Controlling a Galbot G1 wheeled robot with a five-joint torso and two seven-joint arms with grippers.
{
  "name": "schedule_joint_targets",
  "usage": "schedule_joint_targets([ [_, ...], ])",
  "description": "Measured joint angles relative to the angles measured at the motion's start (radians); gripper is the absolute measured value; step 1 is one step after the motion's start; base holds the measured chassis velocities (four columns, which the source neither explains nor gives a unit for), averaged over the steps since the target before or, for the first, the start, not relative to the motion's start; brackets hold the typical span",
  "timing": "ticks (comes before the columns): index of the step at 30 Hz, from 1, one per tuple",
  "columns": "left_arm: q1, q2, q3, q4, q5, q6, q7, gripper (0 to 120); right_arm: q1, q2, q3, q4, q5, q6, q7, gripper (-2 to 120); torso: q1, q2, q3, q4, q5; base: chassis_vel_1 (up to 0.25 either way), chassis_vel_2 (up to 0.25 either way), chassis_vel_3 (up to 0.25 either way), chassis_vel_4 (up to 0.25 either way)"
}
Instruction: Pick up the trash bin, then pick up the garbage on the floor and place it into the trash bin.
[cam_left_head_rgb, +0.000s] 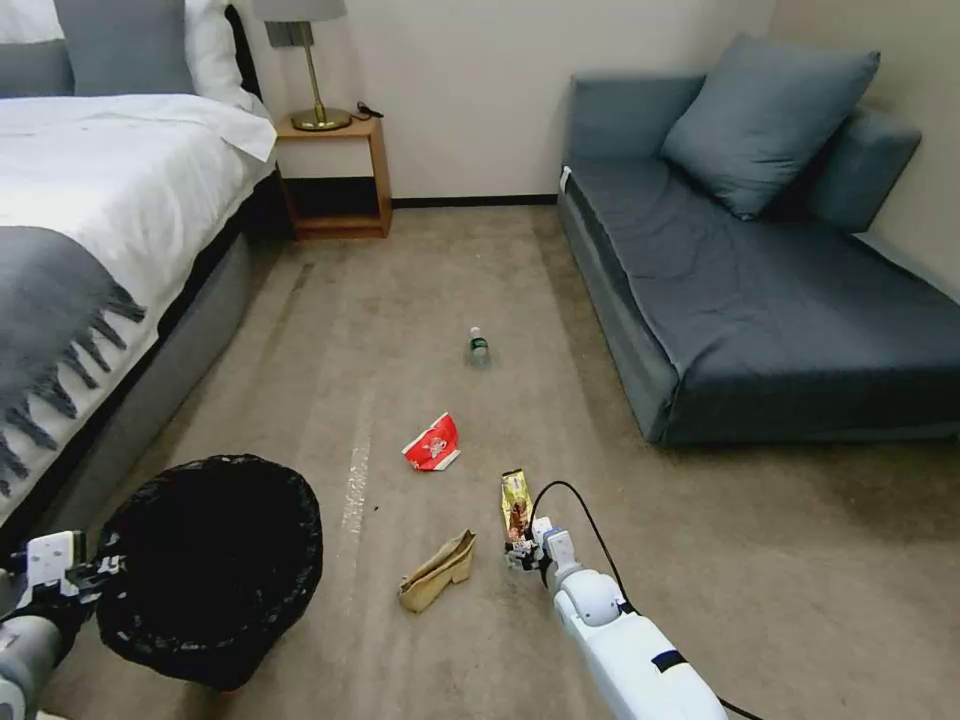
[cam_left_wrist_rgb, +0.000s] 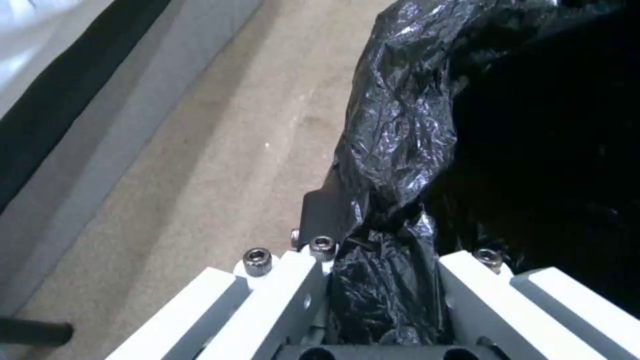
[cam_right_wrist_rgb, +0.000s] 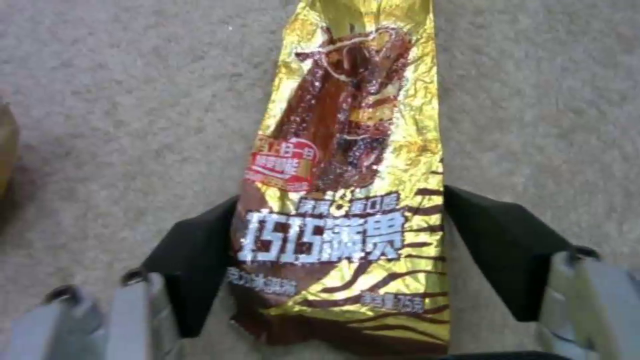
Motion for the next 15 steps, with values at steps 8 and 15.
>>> schedule_joint_targets([
  [8,-0.007,0.0,0.01,0.005,0.0,0.0,0.0,3,-0.008,0.002,0.002,0.007,0.003,0.006,0.005,58,0.0,0.0,0.0,0.0004,0.0002,0.0,0.0,0.0,0.0],
  [15,-0.013,0.002,0.012,0.01,-0.003,0.0,0.002,3,-0.015,-0.002,0.007,0.018,0.007,0.014,0.013,41,0.0,0.0,0.0,-0.0001,-0.0004,0.0,0.0,0.0,0.0],
])
